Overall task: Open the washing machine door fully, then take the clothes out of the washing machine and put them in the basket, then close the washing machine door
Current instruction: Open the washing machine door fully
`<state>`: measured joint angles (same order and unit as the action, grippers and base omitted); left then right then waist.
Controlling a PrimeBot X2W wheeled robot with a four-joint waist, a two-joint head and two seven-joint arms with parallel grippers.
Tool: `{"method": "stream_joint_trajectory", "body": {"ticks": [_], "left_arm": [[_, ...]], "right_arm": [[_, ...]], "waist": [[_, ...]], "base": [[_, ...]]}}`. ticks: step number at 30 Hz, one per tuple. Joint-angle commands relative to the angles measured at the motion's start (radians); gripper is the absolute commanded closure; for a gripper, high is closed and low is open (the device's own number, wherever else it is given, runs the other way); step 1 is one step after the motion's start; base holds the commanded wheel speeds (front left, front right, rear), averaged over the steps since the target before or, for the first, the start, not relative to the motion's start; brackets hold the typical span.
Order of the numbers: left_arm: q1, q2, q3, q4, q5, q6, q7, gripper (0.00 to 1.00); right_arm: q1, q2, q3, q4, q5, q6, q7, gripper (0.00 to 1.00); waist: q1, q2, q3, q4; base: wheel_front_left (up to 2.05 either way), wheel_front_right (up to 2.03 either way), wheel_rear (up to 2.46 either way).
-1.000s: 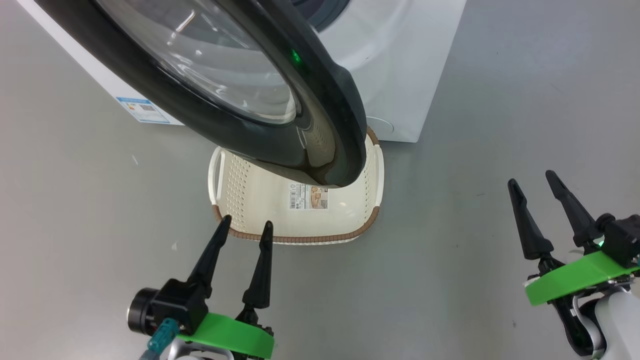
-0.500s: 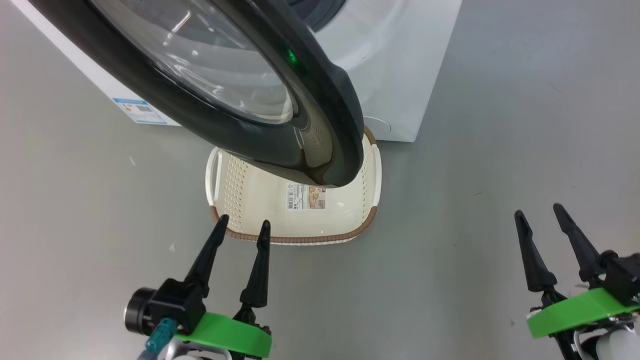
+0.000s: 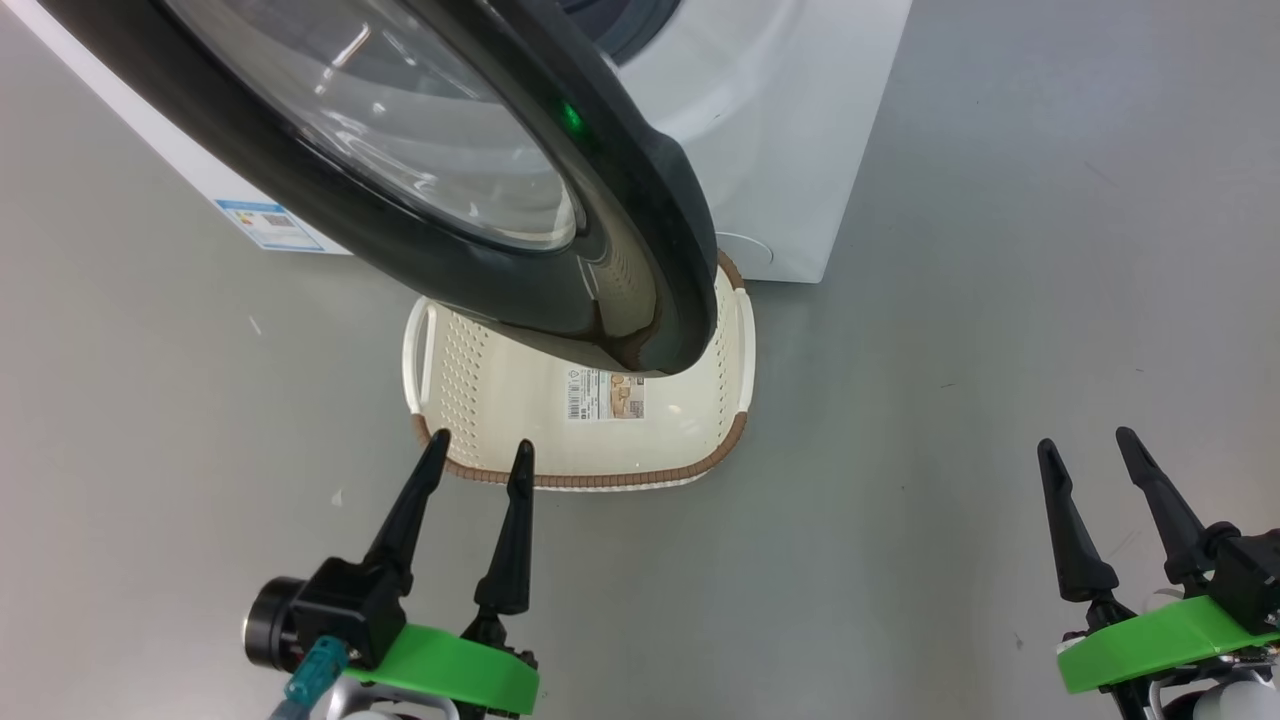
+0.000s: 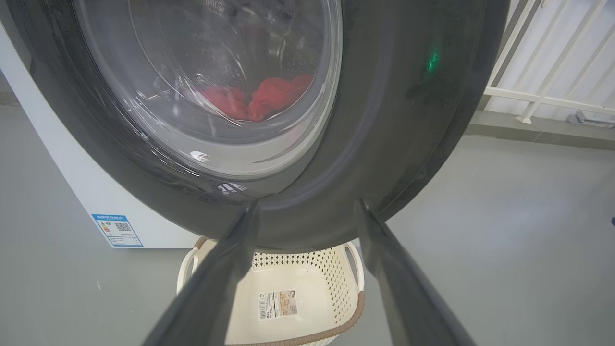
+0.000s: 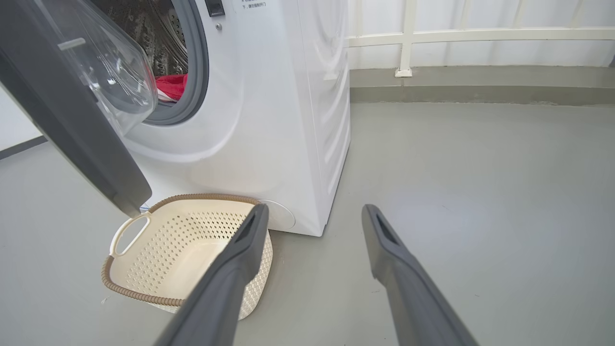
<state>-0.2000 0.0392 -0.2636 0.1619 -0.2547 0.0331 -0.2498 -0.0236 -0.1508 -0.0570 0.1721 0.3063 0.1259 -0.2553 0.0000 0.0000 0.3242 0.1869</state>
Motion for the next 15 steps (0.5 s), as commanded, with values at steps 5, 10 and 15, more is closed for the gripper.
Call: {"method": "stream_joint_trajectory", "body": {"ticks": [5, 10, 15], "left_arm": [[0.01, 0.011, 0.033, -0.024, 0.004, -0.008, -0.012, 0.0], [0.011, 0.011, 0.032, -0.023, 0.002, -0.007, -0.012, 0.0], [0.013, 0.011, 0.027, -0.022, 0.001, -0.008, -0.012, 0.0]], "right_arm": [[0.007, -0.007, 0.017, -0.026, -0.004, 0.005, -0.006, 0.0], [-0.002, 0.0, 0.017, -0.035, 0.012, 0.005, -0.006, 0.0], [-0.031, 0.004, 0.025, -0.049, 0.066, 0.005, -0.006, 1.0]], "waist": [[0.0, 0.0, -0.003, 0.001], [0.0, 0.0, -0.003, 0.001], [0.0, 0.0, -0.004, 0.0]], "base": [[0.0, 0.0, 0.0], [0.0, 0.0, 0.0], [0.0, 0.0, 0.0]]}}
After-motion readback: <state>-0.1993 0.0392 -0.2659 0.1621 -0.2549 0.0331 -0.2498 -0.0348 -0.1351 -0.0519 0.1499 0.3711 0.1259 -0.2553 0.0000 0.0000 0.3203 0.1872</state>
